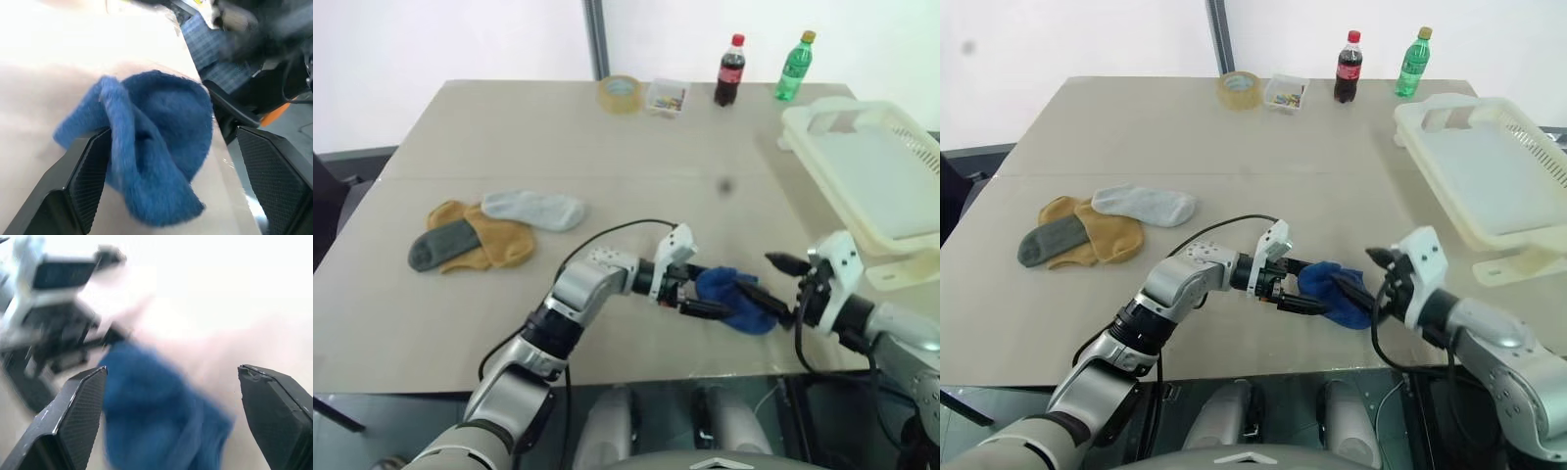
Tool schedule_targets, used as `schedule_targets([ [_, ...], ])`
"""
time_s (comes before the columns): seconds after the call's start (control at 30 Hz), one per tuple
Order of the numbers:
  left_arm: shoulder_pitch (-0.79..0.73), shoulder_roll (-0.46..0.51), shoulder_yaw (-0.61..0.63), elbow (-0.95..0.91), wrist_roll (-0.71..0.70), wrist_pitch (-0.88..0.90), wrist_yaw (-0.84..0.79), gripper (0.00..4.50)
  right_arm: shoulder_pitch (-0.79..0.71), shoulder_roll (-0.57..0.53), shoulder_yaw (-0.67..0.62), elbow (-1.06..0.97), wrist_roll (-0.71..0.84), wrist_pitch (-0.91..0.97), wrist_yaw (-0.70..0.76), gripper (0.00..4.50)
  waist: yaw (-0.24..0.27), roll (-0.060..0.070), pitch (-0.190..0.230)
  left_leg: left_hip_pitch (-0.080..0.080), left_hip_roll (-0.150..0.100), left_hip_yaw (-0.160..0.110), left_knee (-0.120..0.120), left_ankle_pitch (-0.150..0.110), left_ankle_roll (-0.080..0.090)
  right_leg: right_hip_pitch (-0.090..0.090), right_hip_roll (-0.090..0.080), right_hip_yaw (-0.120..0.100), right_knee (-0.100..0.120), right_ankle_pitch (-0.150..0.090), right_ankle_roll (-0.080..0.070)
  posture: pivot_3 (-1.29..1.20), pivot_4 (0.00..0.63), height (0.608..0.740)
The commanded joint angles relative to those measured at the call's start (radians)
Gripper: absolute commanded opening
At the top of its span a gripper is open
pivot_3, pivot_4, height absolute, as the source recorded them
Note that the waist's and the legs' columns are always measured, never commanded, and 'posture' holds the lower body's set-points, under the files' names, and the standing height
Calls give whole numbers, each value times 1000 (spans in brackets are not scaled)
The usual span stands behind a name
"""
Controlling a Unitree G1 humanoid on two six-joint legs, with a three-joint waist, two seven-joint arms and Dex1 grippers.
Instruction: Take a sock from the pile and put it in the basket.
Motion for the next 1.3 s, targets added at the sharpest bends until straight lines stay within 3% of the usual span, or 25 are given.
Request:
schedule_targets([
  [0.03,-3,40,42,-49,-16,-1,-26,4278,-7,-47,64,32,-63,-9,-23,4367,0,0,0,0,0,0,0,0,0,0,0,0,0,0,0,0,150,740],
  [0.27,8,86,75,-110,-95,89,-79,4278,44,-159,188,127,-226,-104,3,4367,0,0,0,-1,0,1,0,-1,1,0,-1,0,-2,0,0,0,150,740],
  [0.47,-14,90,79,-110,-119,161,-77,4278,21,-146,214,169,-268,-137,7,4367,-2,0,0,-1,0,1,0,-1,1,0,0,0,-2,-2,3,0,150,740],
  [0.8,33,239,74,-134,-133,216,-141,4278,9,-132,251,199,-304,-163,27,4367,-2,0,0,0,0,1,0,-1,1,0,0,1,-1,-2,3,0,150,740],
  [1.03,40,216,131,-182,-222,302,-118,4278,-2,-135,288,240,-317,-183,80,4367,-2,0,0,0,0,1,0,-1,1,0,-1,0,-1,-2,3,0,150,740],
  [1.3,86,214,140,-222,-219,306,-66,4278,-102,-113,513,391,-457,-245,134,4367,-29,-4,-3,2,1,1,0,-1,1,1,2,1,-1,-2,3,0,150,740],
])
